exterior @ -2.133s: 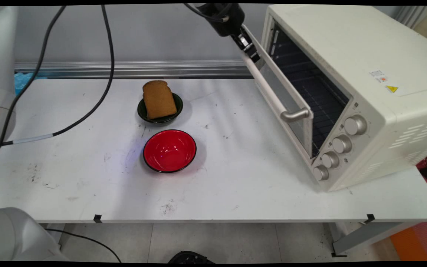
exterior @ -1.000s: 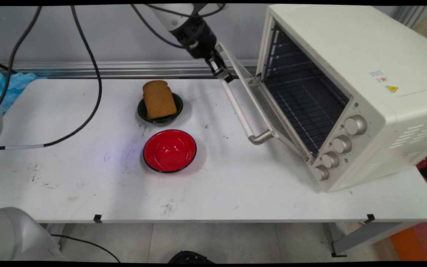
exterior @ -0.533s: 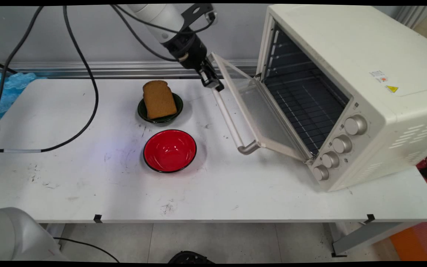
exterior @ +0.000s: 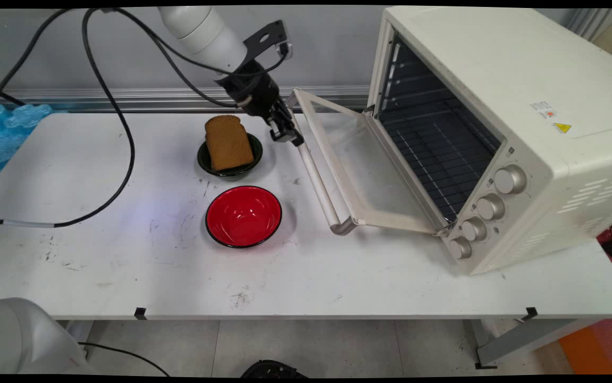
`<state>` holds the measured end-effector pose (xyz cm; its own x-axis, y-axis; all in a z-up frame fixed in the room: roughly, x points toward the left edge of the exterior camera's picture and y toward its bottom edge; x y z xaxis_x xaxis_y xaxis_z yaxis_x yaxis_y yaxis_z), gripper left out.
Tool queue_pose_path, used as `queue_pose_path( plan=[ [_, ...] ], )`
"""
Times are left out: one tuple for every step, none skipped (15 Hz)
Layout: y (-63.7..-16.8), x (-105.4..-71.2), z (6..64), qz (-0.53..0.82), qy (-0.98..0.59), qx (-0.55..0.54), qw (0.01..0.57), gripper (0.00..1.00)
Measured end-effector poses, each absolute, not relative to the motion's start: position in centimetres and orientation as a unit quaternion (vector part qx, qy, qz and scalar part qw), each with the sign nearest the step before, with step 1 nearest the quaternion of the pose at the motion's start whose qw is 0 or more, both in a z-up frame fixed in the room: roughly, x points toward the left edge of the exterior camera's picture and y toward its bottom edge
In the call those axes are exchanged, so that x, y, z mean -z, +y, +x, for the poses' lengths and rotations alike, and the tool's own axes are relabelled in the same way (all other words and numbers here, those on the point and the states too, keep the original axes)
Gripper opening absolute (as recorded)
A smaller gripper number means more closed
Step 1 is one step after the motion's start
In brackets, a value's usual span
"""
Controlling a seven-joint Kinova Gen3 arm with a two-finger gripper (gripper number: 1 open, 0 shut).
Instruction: Open the oven
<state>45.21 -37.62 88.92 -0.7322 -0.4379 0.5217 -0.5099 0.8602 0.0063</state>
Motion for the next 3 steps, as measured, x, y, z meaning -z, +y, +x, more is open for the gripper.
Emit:
queue_pose_path(
  plan=[
    [-37.40, -88.71, 45.48, 0.254, -0.929, -0.068, 0.260, 0.00],
    [-37.15, -88.53, 45.74, 0.254, -0.930, -0.067, 0.258, 0.00],
    [-36.94, -88.41, 45.97, 0.253, -0.930, -0.066, 0.257, 0.00]
  ],
)
